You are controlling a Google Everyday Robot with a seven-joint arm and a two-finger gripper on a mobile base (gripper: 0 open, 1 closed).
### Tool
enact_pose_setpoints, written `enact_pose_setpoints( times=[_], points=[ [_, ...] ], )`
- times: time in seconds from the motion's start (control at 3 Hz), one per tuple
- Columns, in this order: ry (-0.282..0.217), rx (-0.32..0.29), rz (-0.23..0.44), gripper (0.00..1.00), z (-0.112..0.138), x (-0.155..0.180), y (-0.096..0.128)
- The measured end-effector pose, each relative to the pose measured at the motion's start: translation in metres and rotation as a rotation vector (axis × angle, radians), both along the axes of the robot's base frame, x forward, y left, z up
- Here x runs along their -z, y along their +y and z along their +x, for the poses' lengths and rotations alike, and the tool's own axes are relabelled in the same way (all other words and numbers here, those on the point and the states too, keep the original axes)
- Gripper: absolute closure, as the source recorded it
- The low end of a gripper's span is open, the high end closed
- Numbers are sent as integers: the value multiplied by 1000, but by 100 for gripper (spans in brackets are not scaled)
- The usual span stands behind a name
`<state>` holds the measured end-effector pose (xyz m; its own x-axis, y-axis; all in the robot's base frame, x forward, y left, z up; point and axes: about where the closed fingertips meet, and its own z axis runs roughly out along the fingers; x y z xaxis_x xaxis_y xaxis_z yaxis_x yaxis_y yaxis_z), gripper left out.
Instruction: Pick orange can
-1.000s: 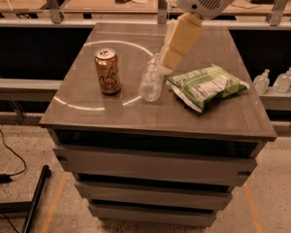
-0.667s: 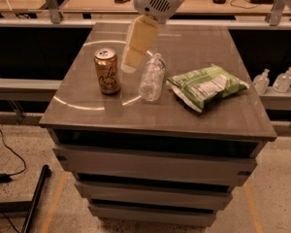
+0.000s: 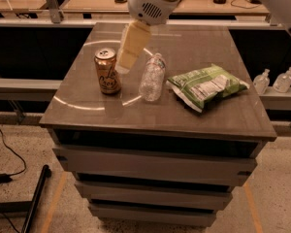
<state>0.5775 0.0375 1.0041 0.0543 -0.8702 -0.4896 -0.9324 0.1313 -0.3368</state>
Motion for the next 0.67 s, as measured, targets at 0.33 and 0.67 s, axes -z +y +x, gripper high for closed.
enact_pose_setpoints(
  times=[0.33,0.67],
  points=[
    [17,-5,72,0,24,16,19],
    [78,-4,132,0,48,41,41]
  ],
)
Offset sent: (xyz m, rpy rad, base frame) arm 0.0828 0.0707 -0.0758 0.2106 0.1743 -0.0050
